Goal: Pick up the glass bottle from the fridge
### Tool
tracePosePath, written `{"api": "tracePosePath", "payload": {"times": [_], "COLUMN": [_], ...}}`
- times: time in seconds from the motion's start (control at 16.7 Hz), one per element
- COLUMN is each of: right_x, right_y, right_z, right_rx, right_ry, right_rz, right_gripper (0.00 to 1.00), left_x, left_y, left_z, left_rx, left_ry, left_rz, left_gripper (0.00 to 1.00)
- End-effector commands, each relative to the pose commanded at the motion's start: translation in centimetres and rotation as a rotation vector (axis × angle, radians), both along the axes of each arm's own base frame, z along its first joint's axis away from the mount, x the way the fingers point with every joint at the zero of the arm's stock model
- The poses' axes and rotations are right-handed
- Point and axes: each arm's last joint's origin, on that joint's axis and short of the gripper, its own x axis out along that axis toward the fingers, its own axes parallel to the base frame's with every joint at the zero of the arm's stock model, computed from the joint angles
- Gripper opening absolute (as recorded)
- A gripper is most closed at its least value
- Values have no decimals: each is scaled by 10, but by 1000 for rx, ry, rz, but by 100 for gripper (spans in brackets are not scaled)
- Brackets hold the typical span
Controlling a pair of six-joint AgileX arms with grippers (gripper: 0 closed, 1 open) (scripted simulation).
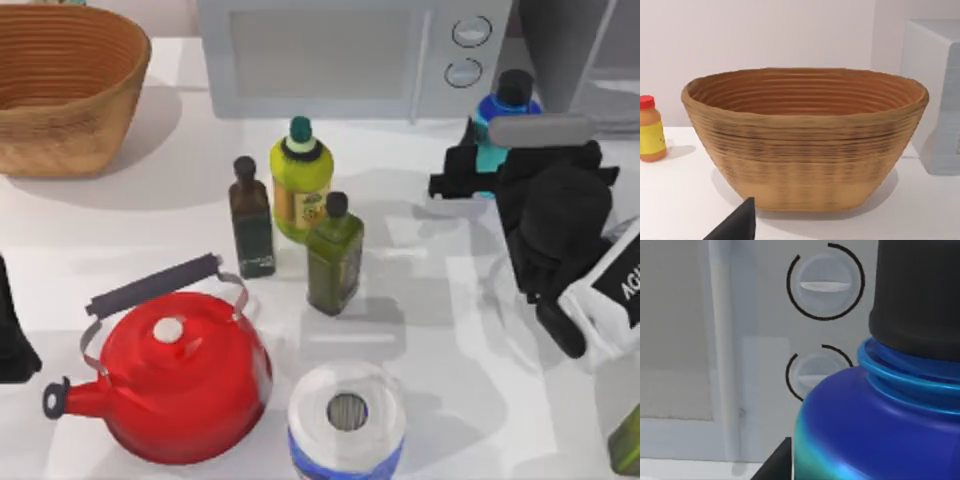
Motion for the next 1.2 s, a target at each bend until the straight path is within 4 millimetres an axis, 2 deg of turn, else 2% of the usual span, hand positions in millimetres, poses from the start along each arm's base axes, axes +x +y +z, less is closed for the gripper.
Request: {"api": "tracePosePath", "payload": {"times": [0.24,0.54,1.2], "right_x": [19,22,22], "right_y": [0,0,0], "right_z": [1,3,3], "right_rx": [23,28,28], "right_ry": [-53,-66,-66], "right_rz": [-17,-19,-19], "right_gripper": [0,0,83], "left_x": [0,0,0], "left_y": [0,0,0], "left_z": [0,0,0], "left_rx": [0,0,0], "left_ry": [0,0,0], "left_rz": [0,0,0], "left_gripper": [100,100,100]}}
